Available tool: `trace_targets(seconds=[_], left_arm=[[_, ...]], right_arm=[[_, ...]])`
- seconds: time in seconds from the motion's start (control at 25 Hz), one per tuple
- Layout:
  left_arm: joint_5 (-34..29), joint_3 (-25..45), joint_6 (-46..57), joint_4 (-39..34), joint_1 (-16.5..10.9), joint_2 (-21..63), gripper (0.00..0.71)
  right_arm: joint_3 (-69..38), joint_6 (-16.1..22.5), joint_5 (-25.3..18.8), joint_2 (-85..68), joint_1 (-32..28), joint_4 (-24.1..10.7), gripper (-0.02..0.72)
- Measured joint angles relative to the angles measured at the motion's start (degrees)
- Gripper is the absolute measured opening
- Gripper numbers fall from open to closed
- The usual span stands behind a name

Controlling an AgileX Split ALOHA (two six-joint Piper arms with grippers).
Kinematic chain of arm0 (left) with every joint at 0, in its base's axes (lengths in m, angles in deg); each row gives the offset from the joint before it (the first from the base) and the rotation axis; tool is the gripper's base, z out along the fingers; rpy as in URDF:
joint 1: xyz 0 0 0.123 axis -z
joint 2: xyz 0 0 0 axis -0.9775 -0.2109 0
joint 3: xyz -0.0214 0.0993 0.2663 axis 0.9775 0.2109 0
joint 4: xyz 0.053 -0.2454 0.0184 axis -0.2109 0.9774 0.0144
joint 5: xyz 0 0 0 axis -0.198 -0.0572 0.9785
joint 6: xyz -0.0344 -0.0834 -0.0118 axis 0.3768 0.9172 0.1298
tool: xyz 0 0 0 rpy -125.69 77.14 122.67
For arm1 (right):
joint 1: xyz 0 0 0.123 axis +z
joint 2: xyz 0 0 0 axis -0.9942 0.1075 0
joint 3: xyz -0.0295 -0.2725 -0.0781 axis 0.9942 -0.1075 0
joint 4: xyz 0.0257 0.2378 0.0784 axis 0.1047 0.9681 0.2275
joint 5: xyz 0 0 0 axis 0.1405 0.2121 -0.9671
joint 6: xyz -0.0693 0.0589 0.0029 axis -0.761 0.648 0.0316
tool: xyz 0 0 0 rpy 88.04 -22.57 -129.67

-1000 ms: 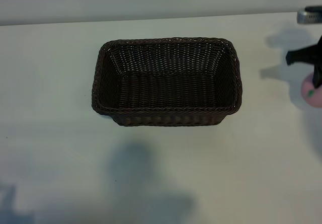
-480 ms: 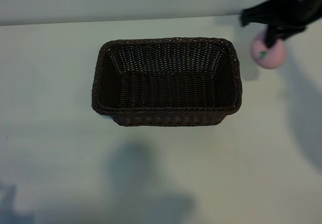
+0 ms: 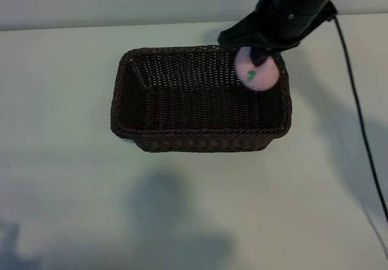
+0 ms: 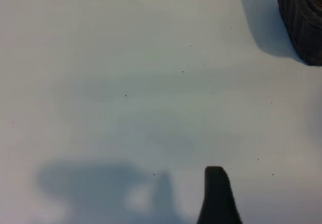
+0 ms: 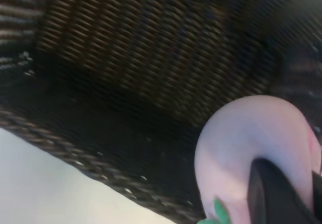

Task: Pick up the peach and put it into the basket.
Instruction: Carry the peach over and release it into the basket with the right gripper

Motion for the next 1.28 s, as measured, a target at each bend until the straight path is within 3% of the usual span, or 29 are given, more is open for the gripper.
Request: trace_targets(seconds=[0.36, 0.72, 0.84, 1.08, 1.28], left_arm=[[0.0, 0.0, 0.0, 0.0, 0.0, 0.0, 0.494], [0.0, 0.0, 0.0, 0.0, 0.0, 0.0, 0.494], [0.0, 0.0, 0.0, 0.0, 0.0, 0.0, 0.494], [0.0, 0.0, 0.0, 0.0, 0.0, 0.0, 0.494], [0.0, 0.0, 0.0, 0.0, 0.0, 0.0, 0.494]], right_arm=[[0.36, -0.13, 3.13, 3.32, 0.75, 1.49, 0.039], [0.4, -3.36, 6.62, 12.19, 3.96, 2.52, 0.061], [0.51, -3.38, 7.05, 13.68, 4.12, 2.65, 0.115], [1.31, -3.42, 6.93, 14.43, 4.12, 2.65, 0.305], [6.25, -3.25, 3.57, 14.43, 4.12, 2.64, 0.469]])
